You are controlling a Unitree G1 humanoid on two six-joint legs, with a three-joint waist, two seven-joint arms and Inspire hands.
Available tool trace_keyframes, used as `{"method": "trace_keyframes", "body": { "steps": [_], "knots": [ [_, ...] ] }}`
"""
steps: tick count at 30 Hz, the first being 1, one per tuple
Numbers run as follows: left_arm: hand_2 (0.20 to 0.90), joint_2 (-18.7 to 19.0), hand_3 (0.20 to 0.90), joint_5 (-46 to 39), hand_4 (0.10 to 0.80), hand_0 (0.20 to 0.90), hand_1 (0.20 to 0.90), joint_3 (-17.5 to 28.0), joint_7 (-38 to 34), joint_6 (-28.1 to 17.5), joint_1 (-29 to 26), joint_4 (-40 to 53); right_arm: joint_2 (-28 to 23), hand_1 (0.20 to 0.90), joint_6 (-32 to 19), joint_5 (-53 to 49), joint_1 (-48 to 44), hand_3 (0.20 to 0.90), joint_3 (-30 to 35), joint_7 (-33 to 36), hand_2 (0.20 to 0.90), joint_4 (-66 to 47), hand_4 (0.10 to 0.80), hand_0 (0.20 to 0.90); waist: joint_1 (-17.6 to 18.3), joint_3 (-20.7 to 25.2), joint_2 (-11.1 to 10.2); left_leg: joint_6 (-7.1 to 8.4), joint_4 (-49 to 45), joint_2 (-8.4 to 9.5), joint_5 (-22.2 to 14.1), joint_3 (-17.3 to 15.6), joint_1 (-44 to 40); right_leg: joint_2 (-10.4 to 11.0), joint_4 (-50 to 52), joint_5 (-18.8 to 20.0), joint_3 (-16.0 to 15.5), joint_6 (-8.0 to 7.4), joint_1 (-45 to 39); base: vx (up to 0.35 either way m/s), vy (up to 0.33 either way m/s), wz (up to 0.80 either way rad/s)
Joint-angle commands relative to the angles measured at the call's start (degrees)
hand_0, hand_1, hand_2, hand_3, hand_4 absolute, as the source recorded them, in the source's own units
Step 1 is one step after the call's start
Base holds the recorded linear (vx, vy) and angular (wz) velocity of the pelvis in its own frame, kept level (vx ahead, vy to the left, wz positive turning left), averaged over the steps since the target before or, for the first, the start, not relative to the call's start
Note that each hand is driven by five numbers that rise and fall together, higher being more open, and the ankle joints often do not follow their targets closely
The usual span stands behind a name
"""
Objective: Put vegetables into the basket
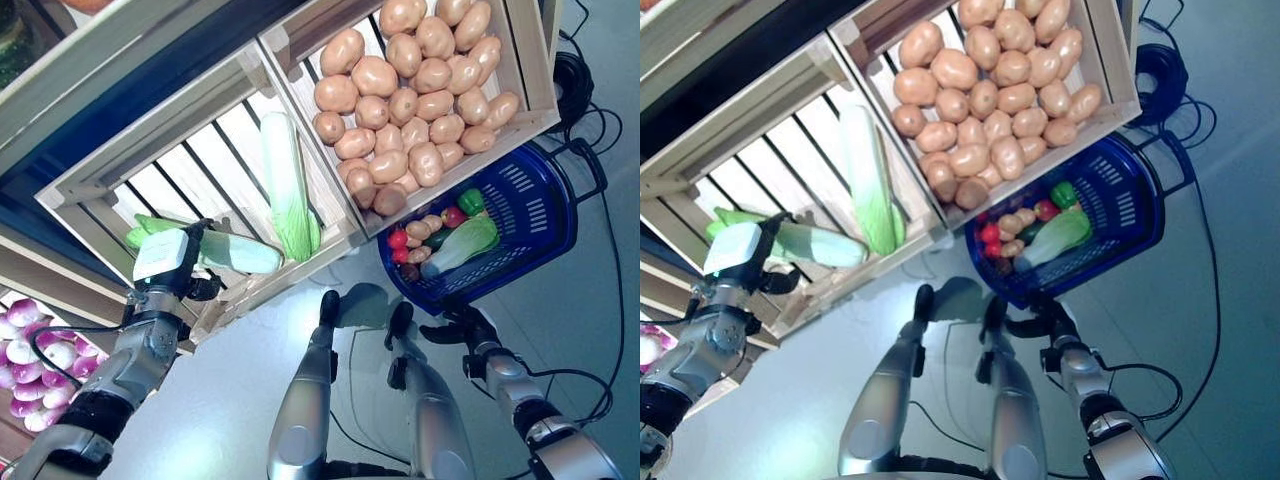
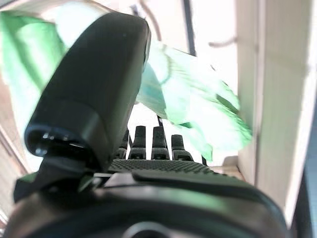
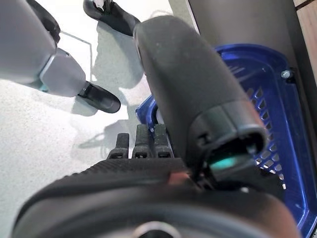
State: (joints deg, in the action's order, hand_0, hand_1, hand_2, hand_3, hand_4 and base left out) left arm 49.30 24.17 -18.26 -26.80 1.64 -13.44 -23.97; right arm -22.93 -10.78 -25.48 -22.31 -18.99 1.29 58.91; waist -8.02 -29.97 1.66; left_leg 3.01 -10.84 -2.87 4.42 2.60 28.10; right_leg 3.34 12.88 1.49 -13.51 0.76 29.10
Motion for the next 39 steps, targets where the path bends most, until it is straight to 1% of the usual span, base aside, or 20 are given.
{"method": "trace_keyframes", "body": {
  "steps": [1,4,8,10,12,15,17,18,21,25,29,31,33,37,39],
  "knots": [
    [0.900,4.4,0.900,7.1,0.800,0.900,0.900,3.1,-9.7,-2.2,0.4,1.0,-1.8,0.900,-2.2,-3.0,2.3,0.900,-1.4,2.6,0.900,-4.0,0.800,0.900,-0.1,0.2,-1.1,0.69,-8.5,1.57,0.1,1.1,8.5,1.4,2.9,-3.0,0.6,-1.28,-2.0,-0.024,0.034,0.04],
    [0.900,4.6,0.900,10.5,0.800,0.900,0.900,1.8,-12.3,-2.2,-0.5,-0.9,-2.3,0.900,-1.1,-2.3,2.2,0.900,-1.3,2.5,0.900,-5.0,0.800,0.900,0.4,0.2,-1.2,0.67,-10.2,1.70,-0.5,1.2,9.8,1.6,4.8,-3.3,1.1,-1.37,-0.1,-0.011,0.041,0.06],
    [0.900,4.4,0.900,12.0,0.800,0.900,0.900,-0.2,-17.1,-1.7,-2.6,-4.3,-2.8,0.900,-0.7,-2.5,1.3,0.900,-1.6,2.4,0.900,-5.4,0.800,0.900,1.0,0.2,-1.4,0.70,-11.2,1.62,-0.8,1.2,11.1,1.8,6.3,-3.6,1.8,-1.47,1.8,-0.016,0.037,-0.01],
    [0.900,3.4,0.900,13.3,0.800,0.900,0.900,-1.5,-20.3,-2.5,-4.6,-7.3,-2.8,0.900,-0.3,-2.3,0.4,0.900,-1.8,2.6,0.900,-5.5,0.800,0.900,1.5,0.2,-1.5,0.68,-11.6,1.60,-0.9,1.0,11.8,1.9,7.2,-3.7,2.2,-1.54,3.2,-0.034,0.036,-0.03],
    [0.900,2.3,0.900,15.5,0.800,0.900,0.900,-1.8,-23.4,-3.1,-5.6,-8.8,-2.8,0.900,0.1,-2.0,0.0,0.900,-1.8,2.7,0.900,-5.7,0.800,0.900,1.8,0.2,-1.6,0.69,-11.7,1.58,-0.9,1.0,12.2,1.8,7.6,-3.8,2.4,-1.56,3.9,-0.035,0.034,-0.02],
    [0.900,1.1,0.900,16.6,0.800,0.900,0.900,-4.0,-26.6,-2.8,-9.0,-10.7,-3.2,0.900,0.8,-1.8,-0.8,0.900,-1.9,2.9,0.900,-6.0,0.800,0.900,2.6,0.2,-1.7,0.75,-12.4,1.49,-1.2,0.8,13.2,1.8,8.8,-4.1,2.8,-1.54,5.4,-0.041,0.049,-0.01],
    [0.900,0.7,0.900,17.2,0.800,0.900,0.900,-4.8,-27.3,-2.8,-10.3,-11.6,-3.2,0.900,1.2,-1.9,-1.1,0.900,-2.0,3.1,0.900,-6.0,0.800,0.900,2.9,0.2,-1.7,0.72,-12.6,1.50,-1.2,0.8,13.4,1.8,9.3,-4.1,3.1,-1.61,5.8,-0.025,0.030,-0.05],
    [0.900,0.2,0.900,17.6,0.800,0.900,0.900,-5.7,-27.4,-3.3,-11.6,-12.6,-3.2,0.900,1.4,-1.7,-1.7,0.900,-2.1,3.2,0.900,-5.8,0.800,0.900,3.1,0.2,-1.8,0.74,-12.7,1.44,-1.3,0.7,13.6,1.8,9.6,-4.2,3.2,-1.63,6.2,-0.031,0.041,-0.02],
    [0.900,-1.3,0.900,19.3,0.800,0.900,0.900,-8.4,-27.6,-2.6,-13.6,-13.9,-3.7,0.900,1.3,-0.7,-2.3,0.900,-2.3,3.1,0.900,-5.5,0.800,0.900,3.7,0.2,-1.9,0.85,-12.9,1.47,-1.4,0.5,14.1,1.9,10.1,-4.2,3.4,-1.78,7.1,-0.030,0.056,-0.02],
    [0.900,-2.1,0.900,17.9,0.800,0.900,0.900,-11.0,-28.3,-1.4,-16.6,-16.3,-4.8,0.900,2.1,-0.5,-3.0,0.900,-2.4,2.3,0.900,-5.5,0.800,0.900,4.7,0.2,-1.9,0.91,-13.1,1.42,-1.5,0.1,14.2,1.9,10.8,-4.2,4.0,-1.86,7.8,-0.017,0.063,-0.13],
    [0.900,-4.1,0.900,17.5,0.800,0.900,0.900,-12.1,-30.5,-2.0,-19.7,-20.7,-5.1,0.900,2.4,0.0,-3.9,0.900,-2.7,1.6,0.900,-5.2,0.800,0.900,5.5,0.2,-2.2,0.96,-13.2,1.34,-1.4,-0.4,14.8,1.8,11.6,-4.3,4.6,-1.92,9.2,-0.022,0.059,-0.05],
    [0.900,-4.8,0.900,17.6,0.800,0.900,0.900,-12.7,-30.1,-2.6,-20.6,-22.1,-5.1,0.900,2.6,0.3,-4.3,0.900,-2.9,1.7,0.900,-5.2,0.800,0.900,5.8,0.2,-2.2,1.03,-13.4,1.34,-1.4,-0.5,15.1,1.8,11.8,-4.2,4.8,-1.92,9.5,-0.015,0.042,-0.02],
    [0.900,-6.3,0.900,17.2,0.800,0.900,0.900,-13.5,-29.7,-2.4,-21.7,-23.5,-5.3,0.900,2.8,0.4,-4.9,0.900,-3.0,1.5,0.900,-5.0,0.800,0.900,6.1,0.2,-2.2,1.14,-13.4,1.31,-1.3,-0.6,15.3,1.8,11.9,-4.3,4.9,-1.93,9.9,-0.001,0.051,-0.04],
    [0.900,-8.0,0.900,13.1,0.800,0.900,0.900,-14.2,-27.8,-1.3,-23.3,-26.5,-5.8,0.900,2.8,1.1,-5.6,0.900,-3.3,1.0,0.900,-5.3,0.800,0.900,6.8,0.2,-2.4,1.22,-13.2,1.09,-1.2,-1.1,15.6,1.7,11.9,-4.2,5.0,-1.93,10.3,-0.001,0.043,-0.06],
    [0.900,-8.8,0.900,11.6,0.800,0.900,0.900,-14.0,-26.9,-1.8,-23.8,-28.8,-5.9,0.900,2.7,1.0,-6.0,0.900,-3.3,0.8,0.900,-5.0,0.800,0.900,6.9,0.2,-2.6,1.29,-13.2,1.09,-1.2,-1.0,15.6,1.6,12.0,-4.2,5.1,-1.93,10.5,0.000,0.000,0.00]
  ]
}}
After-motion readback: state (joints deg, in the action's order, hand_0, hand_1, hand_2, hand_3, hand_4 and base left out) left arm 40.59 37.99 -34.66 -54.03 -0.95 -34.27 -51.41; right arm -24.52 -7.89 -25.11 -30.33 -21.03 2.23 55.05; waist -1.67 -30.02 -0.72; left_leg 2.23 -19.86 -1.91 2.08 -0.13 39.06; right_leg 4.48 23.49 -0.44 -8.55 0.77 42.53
